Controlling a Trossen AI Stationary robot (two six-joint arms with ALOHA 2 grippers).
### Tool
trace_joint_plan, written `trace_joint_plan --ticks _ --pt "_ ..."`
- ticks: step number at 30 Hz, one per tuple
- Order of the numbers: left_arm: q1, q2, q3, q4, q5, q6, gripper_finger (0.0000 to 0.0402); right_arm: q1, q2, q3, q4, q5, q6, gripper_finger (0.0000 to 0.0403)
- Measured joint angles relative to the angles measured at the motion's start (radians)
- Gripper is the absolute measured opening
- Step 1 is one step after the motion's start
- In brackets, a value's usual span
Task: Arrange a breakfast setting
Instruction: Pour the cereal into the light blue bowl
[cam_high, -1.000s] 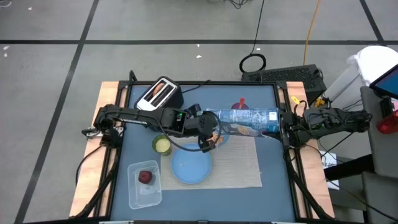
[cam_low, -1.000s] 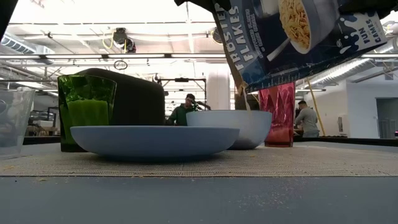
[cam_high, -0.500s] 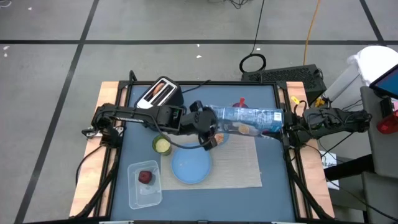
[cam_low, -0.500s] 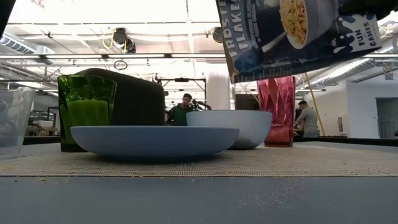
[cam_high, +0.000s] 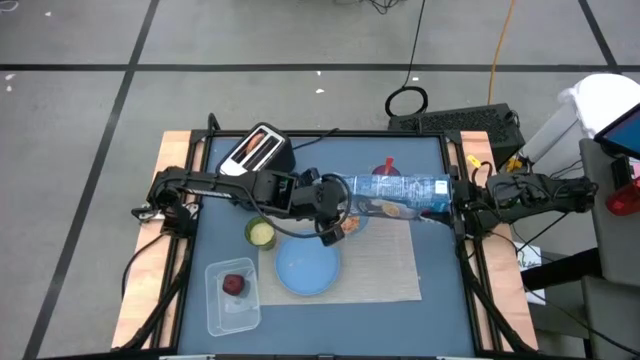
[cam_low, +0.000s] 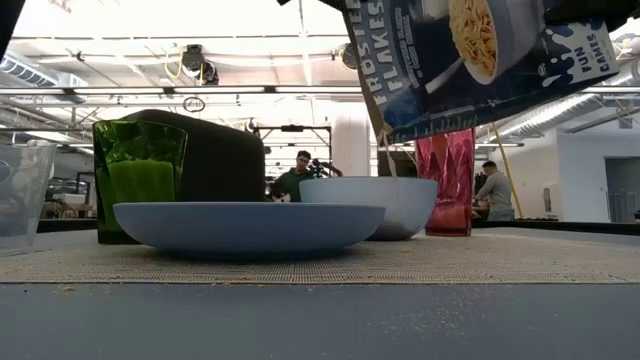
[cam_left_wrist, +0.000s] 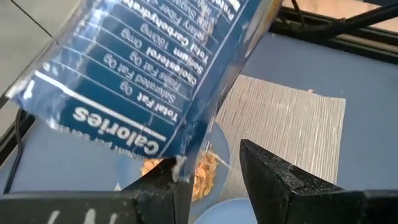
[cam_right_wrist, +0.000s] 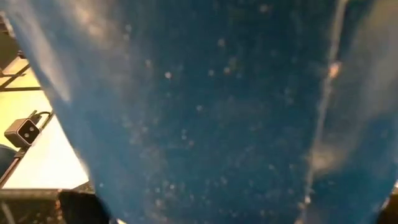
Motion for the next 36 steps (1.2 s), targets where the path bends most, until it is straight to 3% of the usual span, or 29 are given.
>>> trace_joint_plan --ticks 19,24,36 --pt "-0.013 0.000 -0.001 -0.015 -0.019 -0.024 0.0133 0.000 -0.001 0.000 0.009 0.000 0.000 0.0276" --pt "-0.006 0.000 -0.002 0.077 -0.030 0.002 0.0132 0.000 -0.002 0.000 0.016 -0.002 0.018 0.0276" --pt "0.000 0.000 -0.002 0.078 -0.018 0.043 0.0052 0.000 -0.002 0.000 0.016 -0.009 0.011 0.0276"
